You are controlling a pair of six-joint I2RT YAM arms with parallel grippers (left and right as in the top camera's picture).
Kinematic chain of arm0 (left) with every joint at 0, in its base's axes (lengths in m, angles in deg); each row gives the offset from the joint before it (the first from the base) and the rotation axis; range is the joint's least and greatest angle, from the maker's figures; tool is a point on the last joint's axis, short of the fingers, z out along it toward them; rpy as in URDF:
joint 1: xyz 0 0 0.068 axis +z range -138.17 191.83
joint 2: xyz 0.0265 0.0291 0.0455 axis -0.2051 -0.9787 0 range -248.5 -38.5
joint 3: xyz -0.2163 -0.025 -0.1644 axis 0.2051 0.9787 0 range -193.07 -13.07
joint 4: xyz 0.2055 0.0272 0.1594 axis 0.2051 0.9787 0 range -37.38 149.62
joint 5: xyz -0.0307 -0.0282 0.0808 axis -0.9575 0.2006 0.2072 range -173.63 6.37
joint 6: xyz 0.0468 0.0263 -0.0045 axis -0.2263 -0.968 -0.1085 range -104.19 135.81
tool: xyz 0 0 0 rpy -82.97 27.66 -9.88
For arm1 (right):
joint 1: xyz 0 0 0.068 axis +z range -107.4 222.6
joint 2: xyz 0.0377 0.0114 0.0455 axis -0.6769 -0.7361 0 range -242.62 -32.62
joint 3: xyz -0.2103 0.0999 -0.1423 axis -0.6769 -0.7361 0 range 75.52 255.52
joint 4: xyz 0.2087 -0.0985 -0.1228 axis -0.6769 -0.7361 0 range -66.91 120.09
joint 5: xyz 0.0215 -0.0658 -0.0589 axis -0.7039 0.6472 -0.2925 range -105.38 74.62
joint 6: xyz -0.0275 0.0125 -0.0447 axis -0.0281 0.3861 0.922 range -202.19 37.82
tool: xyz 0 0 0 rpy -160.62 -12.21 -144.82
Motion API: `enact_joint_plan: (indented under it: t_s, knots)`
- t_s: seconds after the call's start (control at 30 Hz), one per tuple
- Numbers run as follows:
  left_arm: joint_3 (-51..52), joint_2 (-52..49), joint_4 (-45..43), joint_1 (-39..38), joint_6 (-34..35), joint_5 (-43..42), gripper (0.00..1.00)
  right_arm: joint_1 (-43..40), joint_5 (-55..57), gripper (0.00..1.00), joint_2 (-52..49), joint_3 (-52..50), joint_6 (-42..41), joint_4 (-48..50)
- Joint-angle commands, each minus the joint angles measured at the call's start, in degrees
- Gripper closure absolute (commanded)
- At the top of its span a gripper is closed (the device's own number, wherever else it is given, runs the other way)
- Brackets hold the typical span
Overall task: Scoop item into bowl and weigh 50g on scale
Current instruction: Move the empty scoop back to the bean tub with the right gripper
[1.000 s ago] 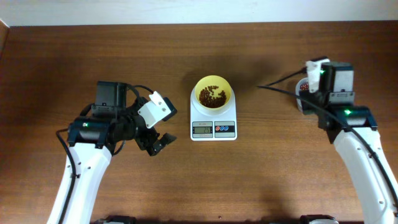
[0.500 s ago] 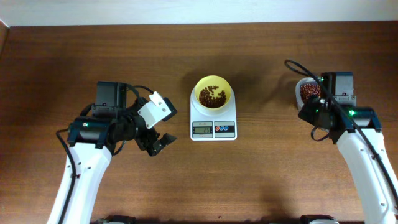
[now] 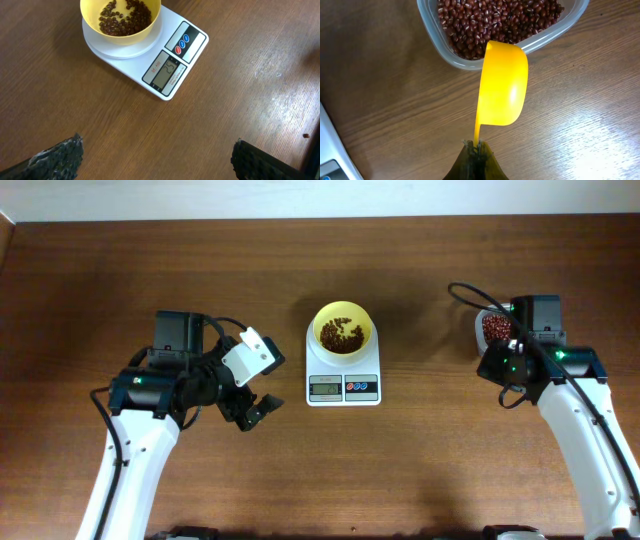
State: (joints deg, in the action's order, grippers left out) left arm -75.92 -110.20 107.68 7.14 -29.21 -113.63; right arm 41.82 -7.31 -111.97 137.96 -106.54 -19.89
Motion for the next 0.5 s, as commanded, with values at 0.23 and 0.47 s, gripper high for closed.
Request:
enact_joint_plan:
  t_s: [0.23, 0.47]
  knots:
    - [0.2, 0.0, 0.1, 0.3, -0.8, -0.2, 0.01, -0.3, -3.3, 0.96, -1.0, 0.1, 11.2, 0.7]
    - [0.2, 0.0, 0.1, 0.3, -0.8, -0.2, 0.01, -0.4, -8.2, 0.96, 1.9, 5.9, 12.2, 2.2]
